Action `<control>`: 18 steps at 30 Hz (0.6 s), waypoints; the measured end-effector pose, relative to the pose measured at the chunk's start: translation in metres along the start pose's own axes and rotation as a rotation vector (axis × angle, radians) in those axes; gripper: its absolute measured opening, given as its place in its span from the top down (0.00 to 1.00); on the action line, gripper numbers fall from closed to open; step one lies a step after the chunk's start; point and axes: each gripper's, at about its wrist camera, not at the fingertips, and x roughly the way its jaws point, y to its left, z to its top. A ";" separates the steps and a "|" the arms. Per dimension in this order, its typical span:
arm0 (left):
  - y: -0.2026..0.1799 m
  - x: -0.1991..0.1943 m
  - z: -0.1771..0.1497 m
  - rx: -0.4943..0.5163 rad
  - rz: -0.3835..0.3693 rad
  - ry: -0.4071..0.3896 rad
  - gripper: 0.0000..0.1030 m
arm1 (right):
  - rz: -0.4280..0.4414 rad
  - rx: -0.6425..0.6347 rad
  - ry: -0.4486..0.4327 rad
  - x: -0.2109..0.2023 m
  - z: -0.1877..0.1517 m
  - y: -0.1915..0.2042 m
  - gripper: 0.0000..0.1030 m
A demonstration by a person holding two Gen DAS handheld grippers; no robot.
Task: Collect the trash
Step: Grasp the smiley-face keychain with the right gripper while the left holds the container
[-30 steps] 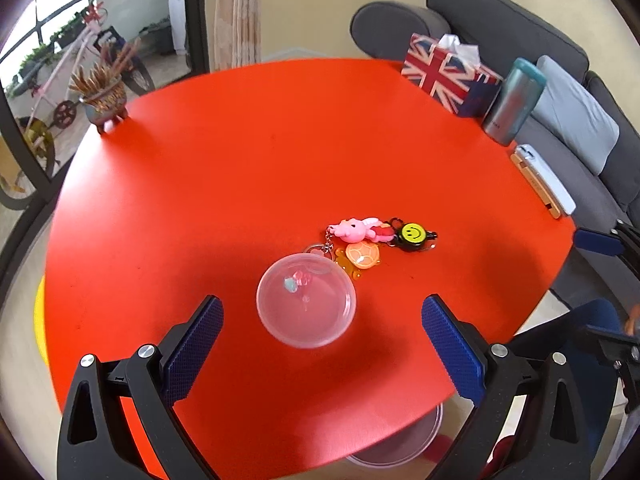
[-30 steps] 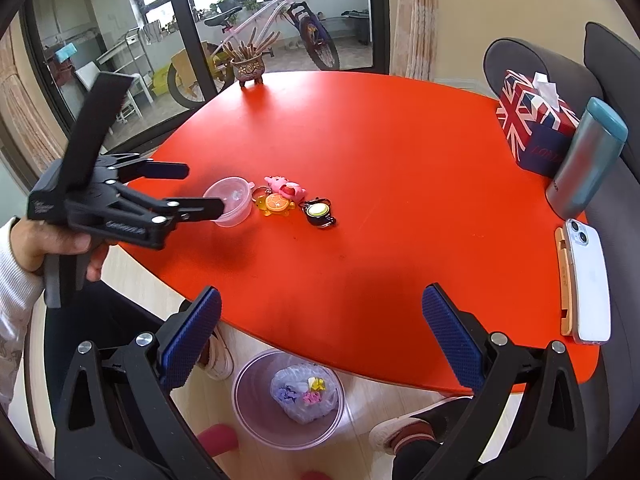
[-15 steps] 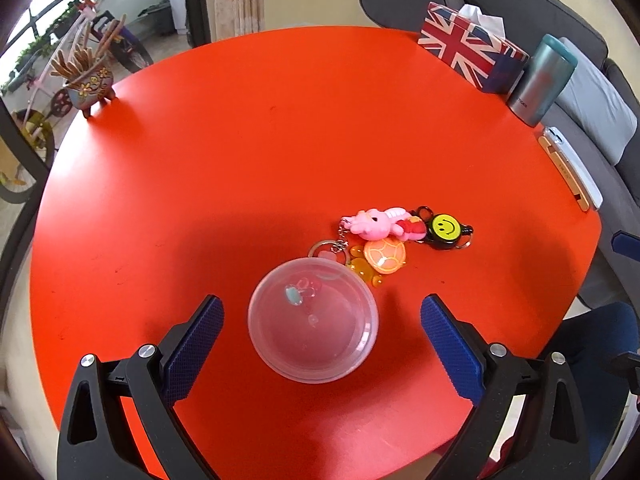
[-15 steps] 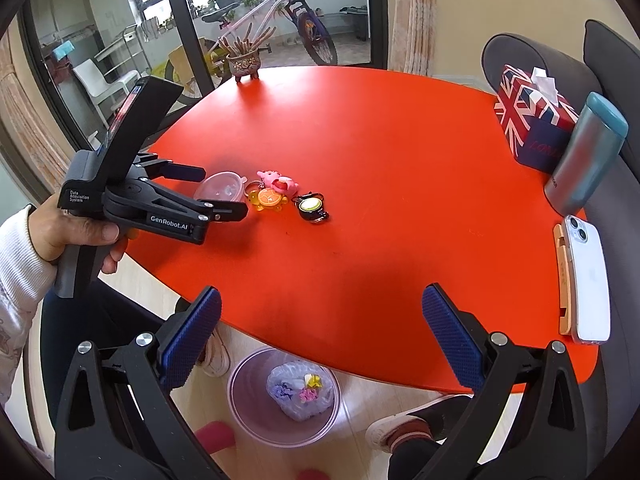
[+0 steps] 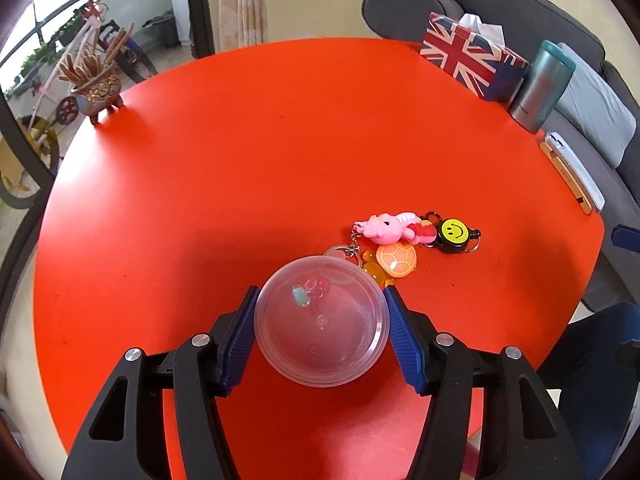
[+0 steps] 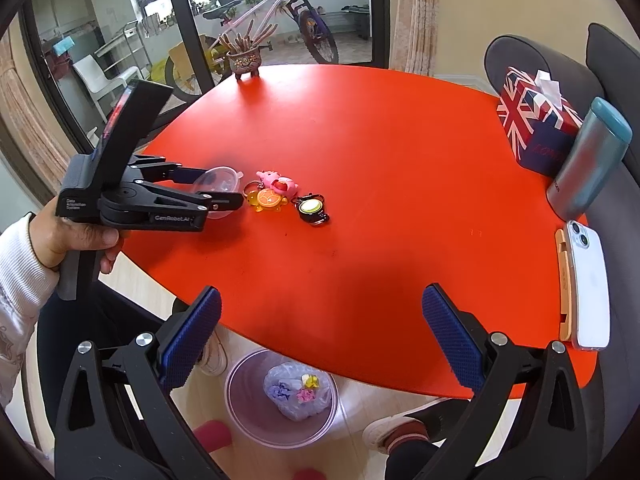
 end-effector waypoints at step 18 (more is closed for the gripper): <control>0.011 -0.046 -0.012 -0.003 0.023 -0.086 0.42 | 0.006 -0.070 0.063 0.034 0.047 0.008 0.04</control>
